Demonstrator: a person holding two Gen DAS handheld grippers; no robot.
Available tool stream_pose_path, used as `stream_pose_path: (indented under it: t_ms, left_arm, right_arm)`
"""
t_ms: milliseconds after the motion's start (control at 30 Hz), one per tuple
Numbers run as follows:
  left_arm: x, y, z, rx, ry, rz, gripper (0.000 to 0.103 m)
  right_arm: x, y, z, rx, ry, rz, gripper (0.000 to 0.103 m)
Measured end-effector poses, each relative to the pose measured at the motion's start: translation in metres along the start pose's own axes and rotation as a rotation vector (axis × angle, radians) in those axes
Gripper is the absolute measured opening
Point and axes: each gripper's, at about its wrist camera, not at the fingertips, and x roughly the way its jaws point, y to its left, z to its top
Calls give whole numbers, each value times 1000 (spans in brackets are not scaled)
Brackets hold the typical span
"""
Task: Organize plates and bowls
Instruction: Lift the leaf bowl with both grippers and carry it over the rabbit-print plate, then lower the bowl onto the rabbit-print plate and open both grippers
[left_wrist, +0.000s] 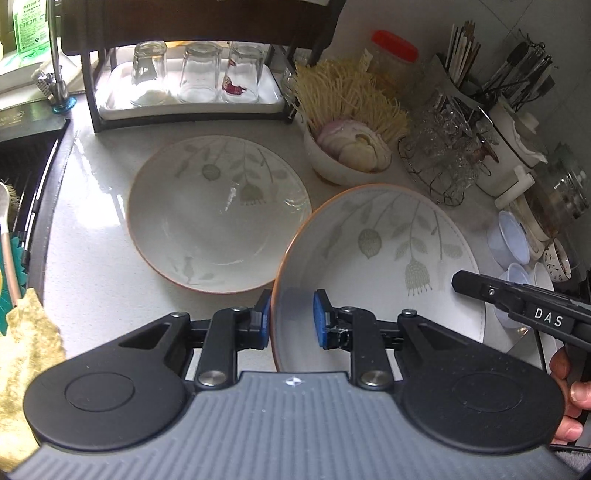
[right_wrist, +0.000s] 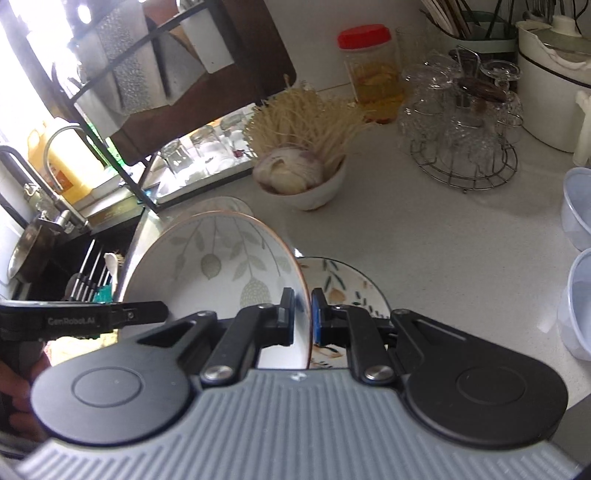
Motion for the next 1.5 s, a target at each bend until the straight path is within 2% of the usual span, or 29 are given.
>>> stream_pose_path:
  t_ms: [433, 833, 1200, 1333, 1500]
  left_arm:
    - [52, -23, -1, -62, 92, 26, 26]
    - [82, -34, 7, -20, 157, 44, 26]
    - [88, -36, 8, -13, 165, 51, 27]
    - [85, -34, 7, -20, 164, 37, 34]
    - [81, -31, 7, -42, 186, 20, 37]
  right_arm:
    - [25, -37, -1, -63, 35, -34, 13]
    - [39, -47, -11, -81, 51, -82, 15]
    - [47, -50, -10, -83, 62, -80, 16]
    - [49, -52, -10, -73, 72, -66, 16]
    - [54, -53, -8, -77, 91, -53, 16]
